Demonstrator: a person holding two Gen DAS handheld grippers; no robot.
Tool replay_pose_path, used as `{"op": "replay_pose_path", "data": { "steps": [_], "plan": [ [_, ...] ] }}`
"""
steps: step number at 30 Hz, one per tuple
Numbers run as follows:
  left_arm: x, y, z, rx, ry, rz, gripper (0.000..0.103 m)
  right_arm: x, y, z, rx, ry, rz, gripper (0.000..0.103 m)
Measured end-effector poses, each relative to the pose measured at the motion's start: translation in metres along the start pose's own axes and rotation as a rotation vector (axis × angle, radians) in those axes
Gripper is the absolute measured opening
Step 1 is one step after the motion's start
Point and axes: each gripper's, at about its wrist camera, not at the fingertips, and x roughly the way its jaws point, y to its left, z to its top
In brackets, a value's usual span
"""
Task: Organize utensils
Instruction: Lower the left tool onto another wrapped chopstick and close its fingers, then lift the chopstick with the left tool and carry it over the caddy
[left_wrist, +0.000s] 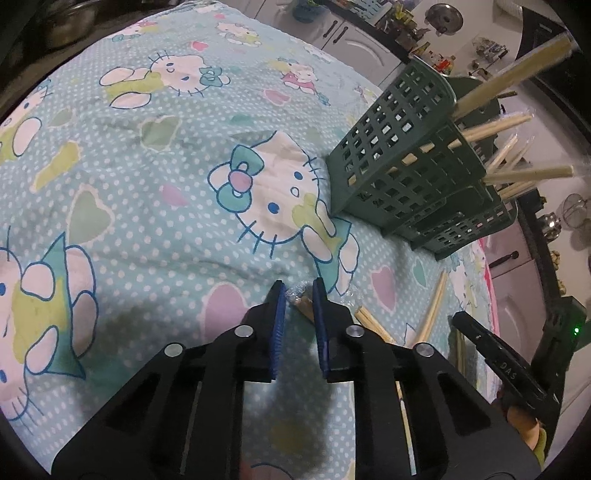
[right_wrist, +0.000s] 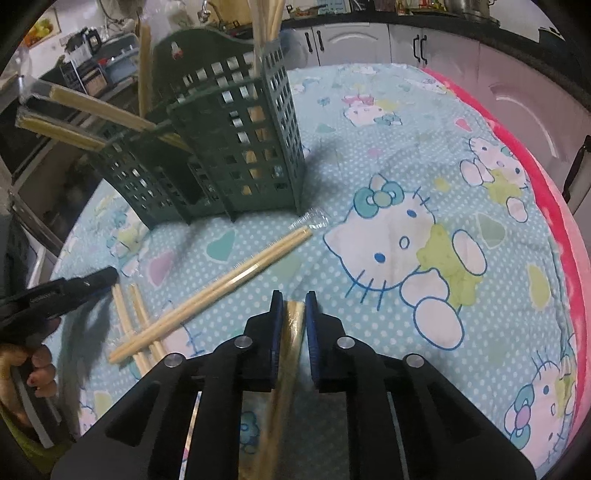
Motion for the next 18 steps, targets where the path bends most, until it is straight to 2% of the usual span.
{"op": "replay_pose_path", "data": {
  "steps": [3,7,18],
  "plan": [
    [-0.003,0.006,0.002,-0.03,-0.003,-0.032,0.005,-0.012,0.002,0.004,0.009,-0.032,0.021,0.011],
    [-0.016,0.012,0.007,-0.042,-0.043,-0.039,0.004,-0.03,-0.001,0.013,0.04,-0.08,0.064,0.011],
    [-0.082,-0.001,0.023,0.01,-0.218,-0.071,0.003,-0.087,0.012,0.035,0.027,-0.225,0.132,0.01]
  ]
}}
